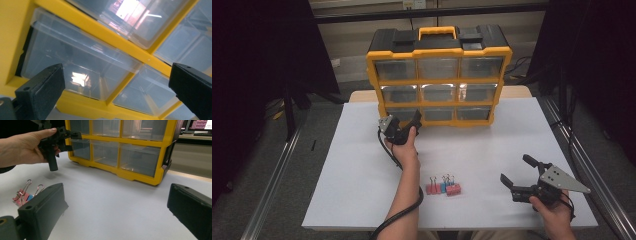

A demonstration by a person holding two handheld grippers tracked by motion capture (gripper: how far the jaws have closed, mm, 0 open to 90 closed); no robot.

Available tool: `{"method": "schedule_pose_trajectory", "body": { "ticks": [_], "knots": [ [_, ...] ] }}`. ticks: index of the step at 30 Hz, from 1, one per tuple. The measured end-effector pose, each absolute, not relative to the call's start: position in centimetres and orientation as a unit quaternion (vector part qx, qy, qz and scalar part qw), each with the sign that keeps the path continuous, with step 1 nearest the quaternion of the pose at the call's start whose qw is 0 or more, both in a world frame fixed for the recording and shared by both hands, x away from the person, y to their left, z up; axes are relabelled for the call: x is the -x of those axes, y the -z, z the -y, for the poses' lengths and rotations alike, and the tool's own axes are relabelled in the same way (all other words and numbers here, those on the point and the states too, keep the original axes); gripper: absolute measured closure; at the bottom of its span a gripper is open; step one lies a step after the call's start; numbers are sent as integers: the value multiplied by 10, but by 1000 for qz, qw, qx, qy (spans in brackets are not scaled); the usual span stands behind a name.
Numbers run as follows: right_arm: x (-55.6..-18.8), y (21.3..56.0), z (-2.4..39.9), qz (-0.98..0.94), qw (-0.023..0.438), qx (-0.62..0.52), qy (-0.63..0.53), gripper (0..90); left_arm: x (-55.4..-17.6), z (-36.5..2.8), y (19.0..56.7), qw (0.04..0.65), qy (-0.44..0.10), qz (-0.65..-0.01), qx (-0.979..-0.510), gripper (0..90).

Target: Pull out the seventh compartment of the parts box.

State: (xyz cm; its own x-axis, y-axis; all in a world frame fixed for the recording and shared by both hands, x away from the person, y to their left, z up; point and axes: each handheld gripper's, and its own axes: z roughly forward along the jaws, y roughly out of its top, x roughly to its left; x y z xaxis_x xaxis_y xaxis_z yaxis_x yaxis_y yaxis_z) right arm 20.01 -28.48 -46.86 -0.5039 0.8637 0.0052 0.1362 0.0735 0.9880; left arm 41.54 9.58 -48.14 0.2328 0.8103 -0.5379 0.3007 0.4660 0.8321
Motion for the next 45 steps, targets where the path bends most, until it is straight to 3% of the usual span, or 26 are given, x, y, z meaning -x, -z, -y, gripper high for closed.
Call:
{"method": "schedule_pose_trajectory", "body": {
  "ticks": [28,32,36,41,45],
  "knots": [
    [-200,468,285,-656,324,-381,-565,17,-414,-93,494,664,-117,-658,-335,19],
    [-201,468,284,-657,324,-379,-566,18,-415,-90,490,678,-94,-665,-299,65],
    [-201,468,284,-656,324,-379,-567,19,-416,-91,489,676,-110,-653,-323,143],
    [-201,468,284,-656,324,-380,-567,21,-416,-86,485,691,-82,-659,-287,292],
    [-201,468,284,-658,324,-376,-567,24,-417,-87,482,686,-106,-658,-293,345]
  ]
}}
